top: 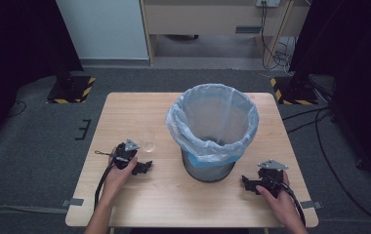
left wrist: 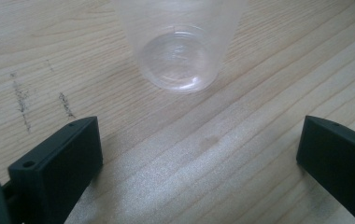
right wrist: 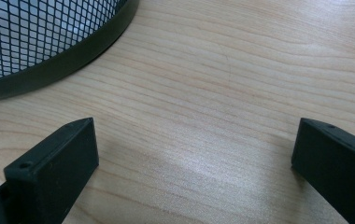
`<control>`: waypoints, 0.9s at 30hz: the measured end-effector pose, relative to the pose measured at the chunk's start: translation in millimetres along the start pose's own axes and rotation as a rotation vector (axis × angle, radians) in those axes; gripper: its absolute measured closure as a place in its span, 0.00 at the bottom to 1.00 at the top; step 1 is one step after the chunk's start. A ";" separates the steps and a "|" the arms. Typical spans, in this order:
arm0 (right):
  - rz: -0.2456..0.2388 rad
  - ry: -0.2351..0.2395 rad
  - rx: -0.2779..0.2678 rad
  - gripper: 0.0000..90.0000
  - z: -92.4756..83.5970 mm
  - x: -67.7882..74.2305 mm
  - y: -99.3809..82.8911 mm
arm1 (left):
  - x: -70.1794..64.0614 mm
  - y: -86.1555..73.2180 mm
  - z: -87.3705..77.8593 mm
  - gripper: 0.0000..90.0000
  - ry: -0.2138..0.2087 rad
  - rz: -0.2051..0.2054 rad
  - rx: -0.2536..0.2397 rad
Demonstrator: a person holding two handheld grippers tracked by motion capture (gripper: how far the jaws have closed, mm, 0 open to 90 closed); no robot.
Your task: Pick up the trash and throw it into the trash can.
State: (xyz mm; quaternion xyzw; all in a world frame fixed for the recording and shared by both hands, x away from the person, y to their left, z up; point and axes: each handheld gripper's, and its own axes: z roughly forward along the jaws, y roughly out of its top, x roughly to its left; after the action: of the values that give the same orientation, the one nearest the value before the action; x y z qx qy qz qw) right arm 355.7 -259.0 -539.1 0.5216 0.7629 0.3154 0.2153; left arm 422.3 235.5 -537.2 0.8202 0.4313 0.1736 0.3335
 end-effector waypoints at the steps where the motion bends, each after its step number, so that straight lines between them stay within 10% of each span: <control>1: 0.000 0.000 0.000 0.01 0.0 0.0 0.0 | -0.1 0.1 0.0 0.00 0.001 0.002 0.000; 14: 0.001 -0.001 0.000 0.01 -0.2 0.1 -0.2 | -9.3 0.4 -10.4 0.06 0.066 0.036 -0.047; 27: 0.002 0.000 0.000 0.01 -0.3 0.1 -0.3 | -13.2 2.1 -24.1 0.04 0.020 0.030 -0.116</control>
State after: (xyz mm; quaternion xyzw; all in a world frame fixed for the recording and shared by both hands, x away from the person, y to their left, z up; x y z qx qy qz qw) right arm 355.3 -259.1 -539.0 0.5224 0.7625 0.3154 0.2150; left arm 402.3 233.4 -518.4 0.8041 0.4115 0.2115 0.3733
